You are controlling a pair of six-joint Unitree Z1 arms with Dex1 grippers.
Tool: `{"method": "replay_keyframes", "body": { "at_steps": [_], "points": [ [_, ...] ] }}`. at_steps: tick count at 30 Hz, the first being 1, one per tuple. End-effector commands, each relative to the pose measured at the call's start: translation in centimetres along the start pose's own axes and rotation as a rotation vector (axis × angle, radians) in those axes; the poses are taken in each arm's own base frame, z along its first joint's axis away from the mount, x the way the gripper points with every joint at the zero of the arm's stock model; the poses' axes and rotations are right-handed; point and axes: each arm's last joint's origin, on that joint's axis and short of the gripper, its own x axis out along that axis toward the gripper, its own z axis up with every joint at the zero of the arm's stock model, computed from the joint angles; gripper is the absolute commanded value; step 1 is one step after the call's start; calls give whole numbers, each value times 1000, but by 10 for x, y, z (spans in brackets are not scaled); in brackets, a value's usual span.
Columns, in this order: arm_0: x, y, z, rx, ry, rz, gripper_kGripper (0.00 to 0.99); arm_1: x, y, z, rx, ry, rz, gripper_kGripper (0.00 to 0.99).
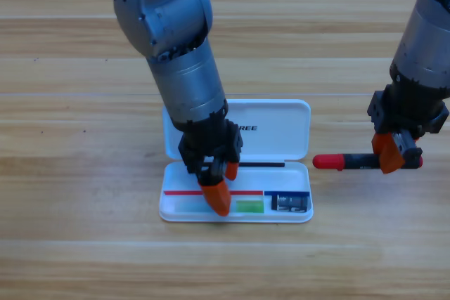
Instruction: Clean up eraser and pencils
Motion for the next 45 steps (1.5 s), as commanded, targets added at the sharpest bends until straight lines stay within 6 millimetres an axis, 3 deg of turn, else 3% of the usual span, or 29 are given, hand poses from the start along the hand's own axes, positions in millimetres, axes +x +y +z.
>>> {"method": "replay_keyframes", "body": {
  "at_steps": [1, 7, 10, 13, 17, 21, 25, 31, 36, 45],
  "points": [
    [26, -1, -3, -24, 36, -53, 990, 10, 5, 11, -29, 28, 33, 0],
    [16, -3, -2, -24, 34, -44, 990, 10, 3, 13, -29, 22, 27, 0],
    [-11, -7, -3, -28, 24, -15, 990, 12, 2, 21, -37, 23, 24, 0],
    [-64, -15, -2, -29, 1, 47, 990, 19, 0, 33, -51, 26, 25, 0],
    [-167, -34, -12, -44, -76, 194, 990, 26, -3, 57, -73, 29, 11, 0],
    [-271, -71, -59, -103, -213, 424, 990, 34, -8, 89, -89, 36, 15, 0],
    [-332, -103, -112, -213, -300, 608, 990, 47, -11, 119, -106, 35, 8, 0],
    [-359, -131, -152, -329, -305, 719, 990, 75, -17, 146, -111, 59, 18, 0],
    [-360, -140, -158, -390, -322, 726, 990, 90, -23, 151, -102, 84, 9, 0],
    [-360, -144, -159, -436, -346, 725, 990, 93, -30, 150, -84, 98, -12, 0]
  ]
}}
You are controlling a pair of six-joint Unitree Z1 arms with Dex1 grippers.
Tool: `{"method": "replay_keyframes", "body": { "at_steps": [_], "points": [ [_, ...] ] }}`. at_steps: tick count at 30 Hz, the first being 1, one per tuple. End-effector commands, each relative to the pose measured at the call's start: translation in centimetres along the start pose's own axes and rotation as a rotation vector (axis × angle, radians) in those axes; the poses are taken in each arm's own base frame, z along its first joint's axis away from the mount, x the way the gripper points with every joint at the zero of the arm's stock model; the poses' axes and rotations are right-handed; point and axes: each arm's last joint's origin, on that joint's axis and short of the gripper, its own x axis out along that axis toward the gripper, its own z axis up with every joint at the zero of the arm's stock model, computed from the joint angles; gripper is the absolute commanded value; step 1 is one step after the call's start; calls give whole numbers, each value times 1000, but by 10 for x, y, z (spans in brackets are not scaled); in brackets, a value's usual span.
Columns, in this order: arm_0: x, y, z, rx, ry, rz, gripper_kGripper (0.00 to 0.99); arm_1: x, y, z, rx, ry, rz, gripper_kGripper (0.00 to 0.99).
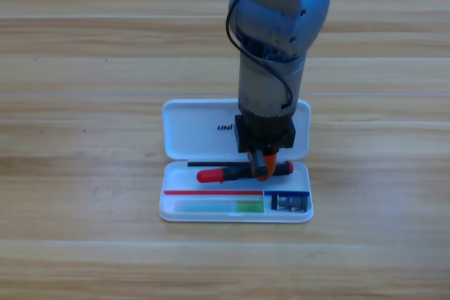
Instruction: Clean up eraser and pencils
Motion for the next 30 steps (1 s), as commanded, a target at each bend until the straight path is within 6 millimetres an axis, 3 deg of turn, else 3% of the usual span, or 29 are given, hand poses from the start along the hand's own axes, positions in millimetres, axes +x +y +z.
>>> {"method": "replay_keyframes", "body": {
  "at_steps": [1, 3, 4, 6, 7, 8, 12, 16, 21, 24, 26, 30],
  "points": [
    [-4, -3, -8, -29, 6, 0, 990, 29, 3, 8, -14, 55, 38, 0],
    [-2, -4, -10, -29, 12, -3, 990, 28, 3, 9, -10, 53, 38, 0],
    [-1, -4, -11, -29, 13, -6, 990, 28, 3, 9, -6, 54, 37, 149],
    [1, -5, -12, -30, 19, -10, 990, 26, 3, 8, 6, 52, 34, 632],
    [3, -5, -13, -29, 21, -12, 990, 23, 4, 8, 13, 49, 31, 796],
    [3, -5, -13, -27, 20, -11, 990, 19, 5, 7, 13, 45, 27, 857],
    [6, -5, -14, -27, 23, -10, 990, -16, 14, 0, 10, -2, 2, 917],
    [9, -2, -13, -26, 10, 2, 990, -81, 39, -15, -2, -114, -12, 917],
    [32, 14, -10, -62, -6, 6, 990, -171, 90, -57, -10, -297, -45, 919],
    [63, 34, -15, -103, -21, -34, 990, -205, 118, -83, 5, -399, -46, 919],
    [90, 45, -19, -124, -35, -66, 988, -221, 124, -103, 49, -476, -23, 919],
    [158, 69, -30, -151, -67, -134, 942, -234, 132, -140, 132, -595, -16, 919]
  ]
}}
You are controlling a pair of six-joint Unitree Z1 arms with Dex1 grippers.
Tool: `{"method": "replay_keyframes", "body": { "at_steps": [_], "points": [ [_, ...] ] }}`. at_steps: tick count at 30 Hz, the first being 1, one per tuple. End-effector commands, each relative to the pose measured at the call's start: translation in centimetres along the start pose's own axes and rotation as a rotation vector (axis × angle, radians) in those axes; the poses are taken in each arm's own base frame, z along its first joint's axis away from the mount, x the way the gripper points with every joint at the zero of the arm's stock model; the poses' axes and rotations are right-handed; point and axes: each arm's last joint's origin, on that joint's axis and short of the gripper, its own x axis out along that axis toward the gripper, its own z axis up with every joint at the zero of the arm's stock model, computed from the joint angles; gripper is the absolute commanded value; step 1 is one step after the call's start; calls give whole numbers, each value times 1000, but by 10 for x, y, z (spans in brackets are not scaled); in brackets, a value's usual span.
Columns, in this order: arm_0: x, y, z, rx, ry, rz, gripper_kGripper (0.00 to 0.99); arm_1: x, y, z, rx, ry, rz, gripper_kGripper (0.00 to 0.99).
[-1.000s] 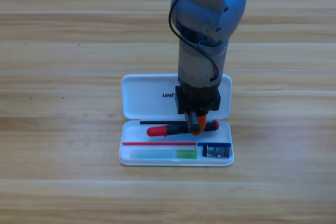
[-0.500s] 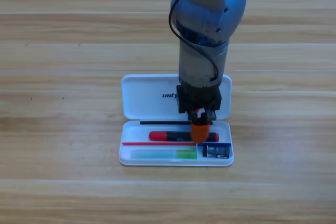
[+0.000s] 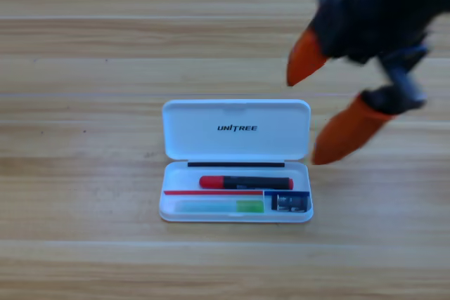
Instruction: Clean up eraser and pencils
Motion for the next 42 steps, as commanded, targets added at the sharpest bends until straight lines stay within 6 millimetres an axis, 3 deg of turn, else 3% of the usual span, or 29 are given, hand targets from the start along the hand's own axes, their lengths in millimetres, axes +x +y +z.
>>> {"method": "replay_keyframes", "body": {
  "at_steps": [1, 4, 7, 10, 13, 17, 21, 30, 42],
  "points": [
    [117, 50, -46, -105, 52, -128, 920, -45, 21, -40, 80, -152, -47, 919],
    [167, 61, -62, -120, 26, -202, 848, -47, 35, -53, 80, -189, -78, 920],
    [207, 67, -80, -134, 33, -258, 701, -47, 45, -59, 89, -220, -47, 920],
    [238, 67, -95, -144, 58, -292, 431, -46, 51, -64, 99, -250, -36, 920],
    [269, 54, -107, -126, 72, -335, 0, -40, 56, -71, 103, -270, -45, 920],
    [294, 29, -133, -140, 92, -374, 0, -35, 57, -74, 100, -278, -44, 927],
    [317, 7, -146, -136, 123, -422, 0, -35, 56, -73, 95, -289, -41, 927],
    [357, -35, -145, -99, 166, -532, 0, -34, 57, -74, 94, -297, -26, 927],
    [371, -64, -135, -77, 161, -620, 0, -30, 55, -73, 99, -291, -13, 927]
  ]
}}
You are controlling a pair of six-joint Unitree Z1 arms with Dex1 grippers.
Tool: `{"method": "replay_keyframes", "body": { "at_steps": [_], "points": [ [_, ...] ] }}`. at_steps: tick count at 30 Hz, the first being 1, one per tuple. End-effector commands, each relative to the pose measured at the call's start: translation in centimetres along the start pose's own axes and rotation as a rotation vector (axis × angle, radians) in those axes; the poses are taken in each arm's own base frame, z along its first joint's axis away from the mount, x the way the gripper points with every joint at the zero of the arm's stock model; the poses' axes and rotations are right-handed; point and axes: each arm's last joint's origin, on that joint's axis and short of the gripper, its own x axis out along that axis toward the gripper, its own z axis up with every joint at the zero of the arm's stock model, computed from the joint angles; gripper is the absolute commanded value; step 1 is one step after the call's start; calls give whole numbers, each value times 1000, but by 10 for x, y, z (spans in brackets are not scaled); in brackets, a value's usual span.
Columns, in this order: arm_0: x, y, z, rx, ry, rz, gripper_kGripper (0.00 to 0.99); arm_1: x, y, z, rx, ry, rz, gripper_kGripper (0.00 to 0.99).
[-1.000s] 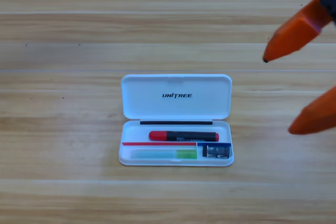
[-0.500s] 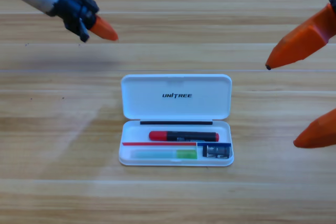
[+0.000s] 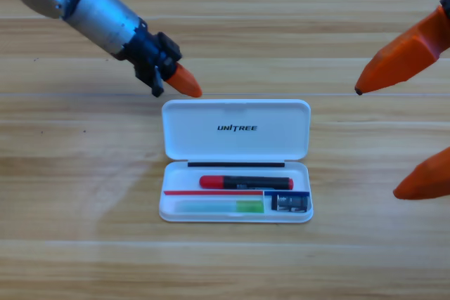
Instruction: Clean up eraser and pencils
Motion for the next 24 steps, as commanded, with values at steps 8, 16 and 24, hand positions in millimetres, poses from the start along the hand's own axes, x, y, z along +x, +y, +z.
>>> {"method": "replay_keyframes", "body": {
  "at_steps": [8, 16, 24],
  "points": [
    [26, -19, -1, 5, 43, -127, 0, 4, -3, -9, 38, 1, 16, 927],
    [20, -35, 2, 33, 80, -209, 0, 4, -3, -9, 39, 0, 17, 927],
    [19, -47, 0, 33, 88, -294, 0, 4, -3, -9, 40, 1, 18, 927]
  ]
}}
